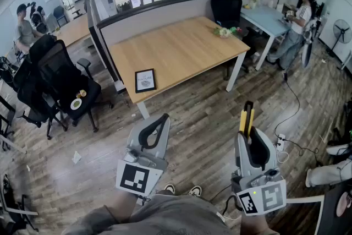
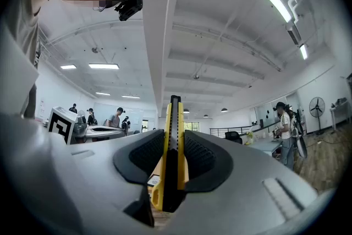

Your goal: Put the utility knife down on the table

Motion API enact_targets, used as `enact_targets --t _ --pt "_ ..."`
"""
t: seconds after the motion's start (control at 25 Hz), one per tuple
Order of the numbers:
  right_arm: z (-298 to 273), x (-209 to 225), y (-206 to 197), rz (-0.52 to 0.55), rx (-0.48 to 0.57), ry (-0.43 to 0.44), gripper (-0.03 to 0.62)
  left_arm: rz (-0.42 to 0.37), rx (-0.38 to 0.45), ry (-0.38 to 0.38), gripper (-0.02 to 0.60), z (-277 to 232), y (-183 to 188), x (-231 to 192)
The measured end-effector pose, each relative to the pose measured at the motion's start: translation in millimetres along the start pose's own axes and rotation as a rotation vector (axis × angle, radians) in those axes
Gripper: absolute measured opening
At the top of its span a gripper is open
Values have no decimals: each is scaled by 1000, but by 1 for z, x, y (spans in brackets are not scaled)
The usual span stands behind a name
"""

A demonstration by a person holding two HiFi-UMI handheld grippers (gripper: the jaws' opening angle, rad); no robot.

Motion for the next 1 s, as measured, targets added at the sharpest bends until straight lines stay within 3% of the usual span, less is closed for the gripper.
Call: enact_targets --t 0.52,1.0 --pt "2 26 -16 -25 -27 -43 124 3 -39 -7 2 -19 -12 13" --pt "12 99 -38 -22 -64 -70 124 21 -86 22 2 -61 -41 55"
Point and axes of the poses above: the fingertips, and each gripper's own axes: z backward along the fingers, x to its right, y out of its top, the point moved 1 cm from there along z, backward along the fingers, and after that the axes turned 11 degrees about x, right-handed, at the moved point
